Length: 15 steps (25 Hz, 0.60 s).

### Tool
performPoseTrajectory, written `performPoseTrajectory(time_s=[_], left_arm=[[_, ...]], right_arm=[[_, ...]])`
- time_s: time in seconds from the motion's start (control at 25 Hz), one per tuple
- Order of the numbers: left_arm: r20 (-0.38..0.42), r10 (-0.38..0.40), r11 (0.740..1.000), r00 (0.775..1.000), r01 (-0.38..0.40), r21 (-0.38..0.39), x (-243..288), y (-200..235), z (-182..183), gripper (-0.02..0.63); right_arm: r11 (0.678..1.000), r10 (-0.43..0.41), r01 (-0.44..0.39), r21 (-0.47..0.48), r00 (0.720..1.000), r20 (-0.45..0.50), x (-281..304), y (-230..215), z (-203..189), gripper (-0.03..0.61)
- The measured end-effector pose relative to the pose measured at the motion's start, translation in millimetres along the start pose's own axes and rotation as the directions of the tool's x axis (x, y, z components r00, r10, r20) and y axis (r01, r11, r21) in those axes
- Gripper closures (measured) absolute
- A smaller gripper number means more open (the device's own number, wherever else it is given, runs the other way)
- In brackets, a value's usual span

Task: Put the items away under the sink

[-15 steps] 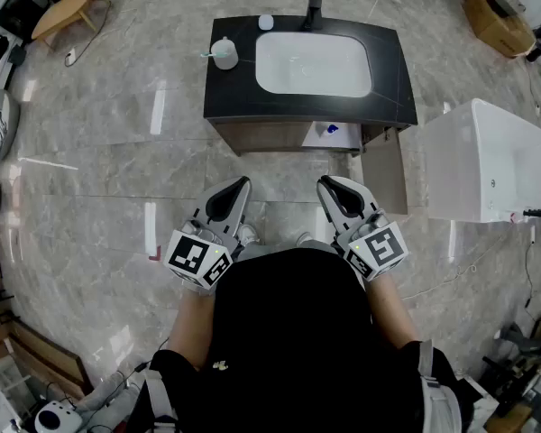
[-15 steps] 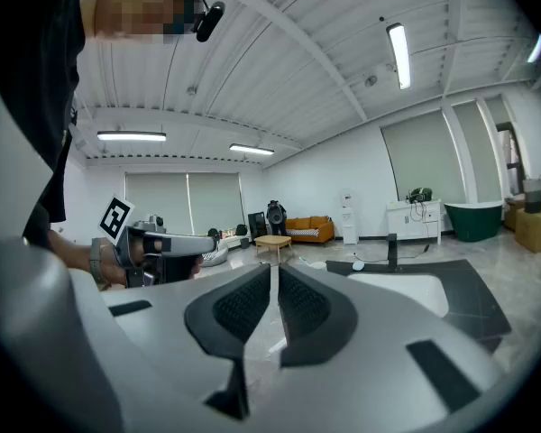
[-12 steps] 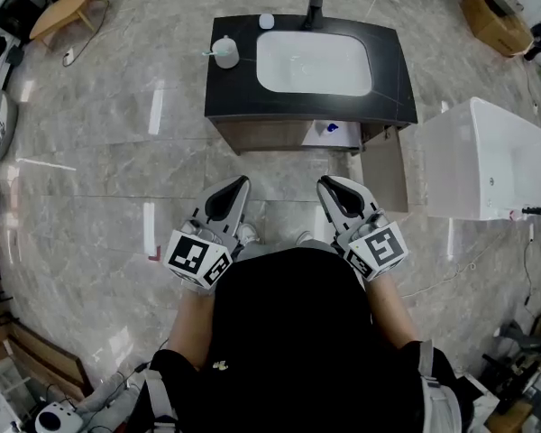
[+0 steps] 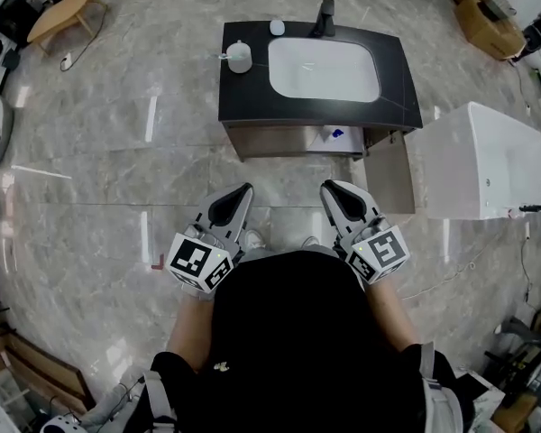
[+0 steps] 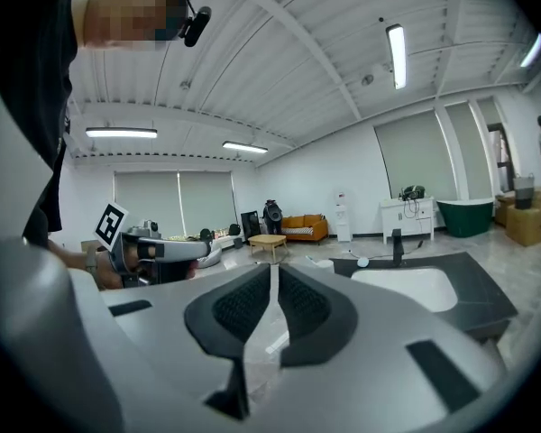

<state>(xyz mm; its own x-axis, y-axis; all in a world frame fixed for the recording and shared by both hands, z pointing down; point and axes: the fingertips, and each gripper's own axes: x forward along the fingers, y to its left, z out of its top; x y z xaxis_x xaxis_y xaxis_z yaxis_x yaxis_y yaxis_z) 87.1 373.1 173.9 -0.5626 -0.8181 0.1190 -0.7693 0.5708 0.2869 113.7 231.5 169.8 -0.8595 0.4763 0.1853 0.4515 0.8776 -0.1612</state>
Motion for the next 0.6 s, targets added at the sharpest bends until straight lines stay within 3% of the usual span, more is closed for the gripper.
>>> performPoseTrajectory(time_s=[0.24,0.4,0.6], left_arm=[[-0.011,-0.079,0.997,0.997,0.079,0.006,-11.6,24.6,-1.9,0.592],[-0.024,-0.059,0.998,0.998,0.059,-0.022,-4.9,40.4,-7.2,0.592],[-0.055,-0.035,0.998,0.998,0.032,-0.056,17.7,55.1,-15.9,0.592]], right_arm=[[0.998,-0.057,0.057,0.024,0.998,-0.012,28.0,21.7,-4.2,0.532],[0.997,-0.069,0.069,0.026,0.997,-0.023,36.3,23.1,-6.5,0.532],[0.992,-0.096,0.099,0.074,0.994,-0.05,42.5,-8.4,-13.8,0.532]])
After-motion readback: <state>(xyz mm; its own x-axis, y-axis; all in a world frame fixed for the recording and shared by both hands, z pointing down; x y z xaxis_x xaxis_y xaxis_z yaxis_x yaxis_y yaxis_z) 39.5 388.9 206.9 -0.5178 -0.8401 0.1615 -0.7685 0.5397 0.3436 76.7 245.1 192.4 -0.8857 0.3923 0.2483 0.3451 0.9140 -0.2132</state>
